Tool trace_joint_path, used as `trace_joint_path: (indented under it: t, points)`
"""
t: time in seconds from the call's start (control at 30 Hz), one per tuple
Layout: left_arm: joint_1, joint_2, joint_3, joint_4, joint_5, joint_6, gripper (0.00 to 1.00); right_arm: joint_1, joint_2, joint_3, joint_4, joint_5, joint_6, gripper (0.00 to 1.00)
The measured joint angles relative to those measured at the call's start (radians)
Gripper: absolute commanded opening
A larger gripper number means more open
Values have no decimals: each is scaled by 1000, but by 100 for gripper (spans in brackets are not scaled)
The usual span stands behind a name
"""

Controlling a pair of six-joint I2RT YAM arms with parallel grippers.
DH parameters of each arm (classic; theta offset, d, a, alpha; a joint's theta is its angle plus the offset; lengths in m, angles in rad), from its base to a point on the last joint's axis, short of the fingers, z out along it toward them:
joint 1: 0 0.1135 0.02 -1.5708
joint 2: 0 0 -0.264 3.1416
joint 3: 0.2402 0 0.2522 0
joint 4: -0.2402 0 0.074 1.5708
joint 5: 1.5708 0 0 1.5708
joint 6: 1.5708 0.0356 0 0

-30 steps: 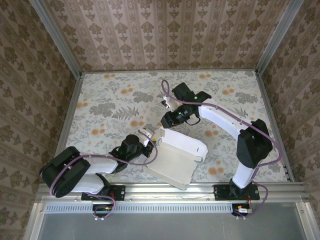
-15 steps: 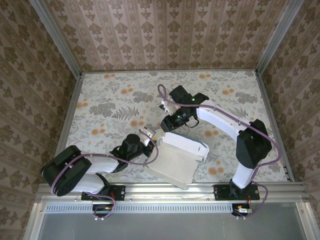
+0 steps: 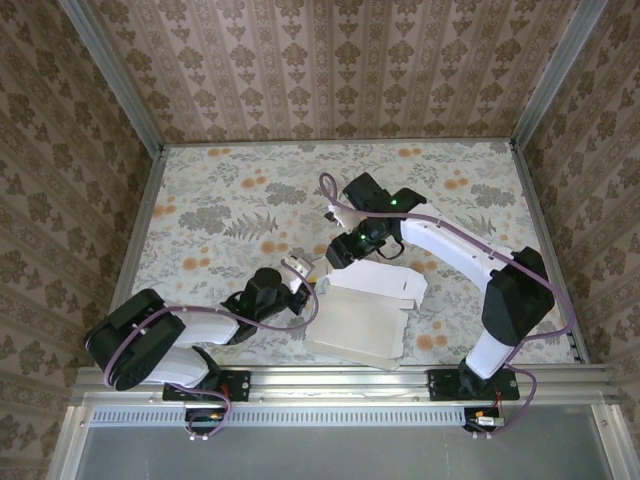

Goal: Fold the paper box

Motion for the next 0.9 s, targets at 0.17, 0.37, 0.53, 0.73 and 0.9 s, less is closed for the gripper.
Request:
trace_joint_path:
  t: [0.17, 0.37, 0.53, 0.73, 0.9]
  points:
    - [0, 13, 5, 12, 0, 7, 0, 12, 0, 0, -15, 62, -5, 58]
    - [0, 15, 5, 15, 1, 10, 0, 26, 18, 6, -24, 125, -22, 46]
    - [15, 15, 5, 14, 24, 12, 2, 32, 29, 6, -38, 125, -26, 43]
    - [37, 14, 10, 3, 61, 21, 3, 46, 28, -14, -38, 121, -25, 39]
    - [48, 12, 20, -13, 84, 26, 7, 58, 27, -40, -38, 130, -20, 30]
